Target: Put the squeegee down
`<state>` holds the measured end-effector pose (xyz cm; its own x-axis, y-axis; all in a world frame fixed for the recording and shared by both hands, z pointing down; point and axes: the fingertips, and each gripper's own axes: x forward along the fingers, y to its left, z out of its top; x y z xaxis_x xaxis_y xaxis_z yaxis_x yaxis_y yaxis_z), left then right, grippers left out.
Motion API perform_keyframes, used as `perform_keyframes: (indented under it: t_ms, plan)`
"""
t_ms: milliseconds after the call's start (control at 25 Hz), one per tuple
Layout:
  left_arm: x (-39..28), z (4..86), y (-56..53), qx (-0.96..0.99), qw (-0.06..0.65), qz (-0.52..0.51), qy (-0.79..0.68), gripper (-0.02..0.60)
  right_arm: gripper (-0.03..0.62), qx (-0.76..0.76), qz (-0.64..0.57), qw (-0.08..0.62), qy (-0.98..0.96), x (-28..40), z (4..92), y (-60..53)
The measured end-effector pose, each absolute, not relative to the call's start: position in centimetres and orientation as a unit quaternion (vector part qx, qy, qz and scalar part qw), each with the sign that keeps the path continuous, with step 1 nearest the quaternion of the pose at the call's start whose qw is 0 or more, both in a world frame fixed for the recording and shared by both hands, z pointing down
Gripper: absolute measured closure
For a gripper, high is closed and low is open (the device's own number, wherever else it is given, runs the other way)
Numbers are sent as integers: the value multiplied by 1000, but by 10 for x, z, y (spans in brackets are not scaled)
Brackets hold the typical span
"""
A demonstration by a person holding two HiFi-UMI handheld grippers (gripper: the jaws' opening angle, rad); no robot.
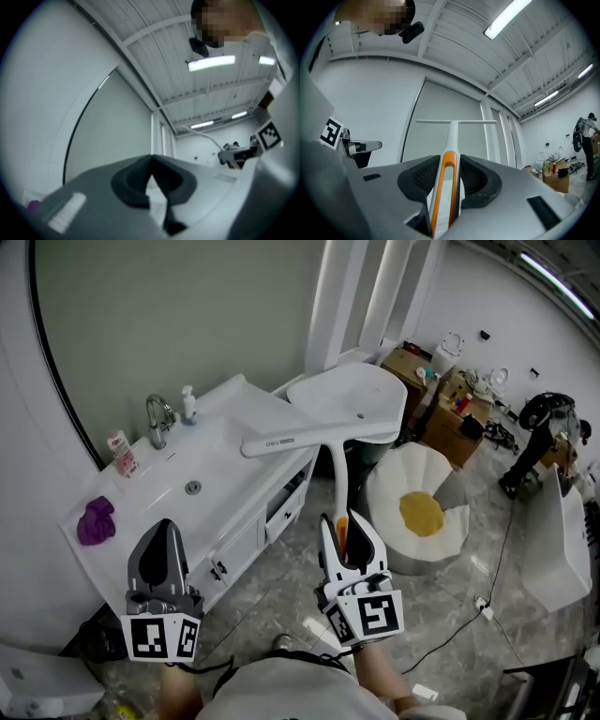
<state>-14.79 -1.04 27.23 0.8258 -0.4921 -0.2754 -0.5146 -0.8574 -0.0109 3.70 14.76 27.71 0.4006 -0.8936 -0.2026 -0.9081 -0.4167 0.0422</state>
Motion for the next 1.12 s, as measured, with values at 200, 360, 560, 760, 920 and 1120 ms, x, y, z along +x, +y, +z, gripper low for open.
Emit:
perform_keyframes:
  t_ms: [200, 360, 560, 760, 920, 1120]
  plan:
    - [-122, 272, -18, -949, 46, 133, 281, 574, 463, -830, 87, 46, 549, 71, 284, 137]
    - [-107, 276, -35, -948, 49, 121, 291, 574, 464, -826, 76, 53, 556, 88, 290, 120]
    - [-78, 284, -58, -949, 47, 112, 291, 574, 463, -824, 69, 50, 560, 114, 296, 94]
    - [-46, 284, -97, -950, 44, 118, 286, 574, 463, -825, 72, 51, 558, 142, 294, 55]
    - [-16, 278, -133, -951, 45, 125, 279, 574, 464, -828, 75, 47, 554, 170, 292, 20]
    - [8, 277, -180, -951, 42, 129, 277, 574, 463, -830, 75, 45, 550, 195, 291, -25]
